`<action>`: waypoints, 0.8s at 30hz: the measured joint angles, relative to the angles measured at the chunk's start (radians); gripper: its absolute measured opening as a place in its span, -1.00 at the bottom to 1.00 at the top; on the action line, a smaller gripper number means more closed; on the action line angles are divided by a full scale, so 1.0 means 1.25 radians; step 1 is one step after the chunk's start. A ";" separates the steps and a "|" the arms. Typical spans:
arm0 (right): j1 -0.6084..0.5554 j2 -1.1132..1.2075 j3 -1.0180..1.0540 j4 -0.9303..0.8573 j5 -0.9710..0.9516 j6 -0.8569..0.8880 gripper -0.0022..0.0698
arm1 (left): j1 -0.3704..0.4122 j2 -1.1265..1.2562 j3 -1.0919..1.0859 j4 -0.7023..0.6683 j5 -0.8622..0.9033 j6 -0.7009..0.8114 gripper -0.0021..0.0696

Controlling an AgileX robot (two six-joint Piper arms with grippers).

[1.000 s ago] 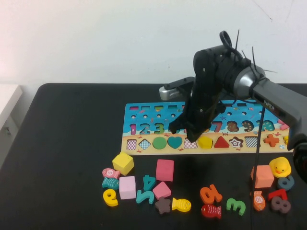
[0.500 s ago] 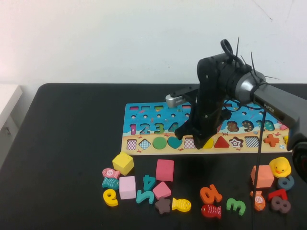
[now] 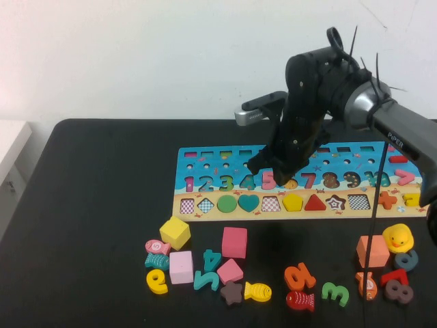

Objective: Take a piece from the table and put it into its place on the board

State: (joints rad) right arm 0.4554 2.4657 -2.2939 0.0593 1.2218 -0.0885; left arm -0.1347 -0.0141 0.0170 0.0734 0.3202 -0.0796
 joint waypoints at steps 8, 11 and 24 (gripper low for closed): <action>-0.006 -0.063 0.002 -0.081 -0.020 -0.001 -0.89 | 0.000 0.000 0.000 0.000 0.000 -0.002 -0.95; -0.006 -0.152 0.002 -0.101 -0.037 -0.025 -0.89 | 0.000 0.000 0.000 0.000 0.000 -0.002 -0.95; 0.037 -0.583 0.056 -0.140 -0.053 -0.058 -0.89 | 0.000 0.000 0.000 0.000 0.000 -0.002 -0.95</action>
State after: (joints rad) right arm 0.5012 1.7373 -2.2239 -0.1157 1.1553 -0.1613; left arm -0.1347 -0.0141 0.0170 0.0734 0.3202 -0.0816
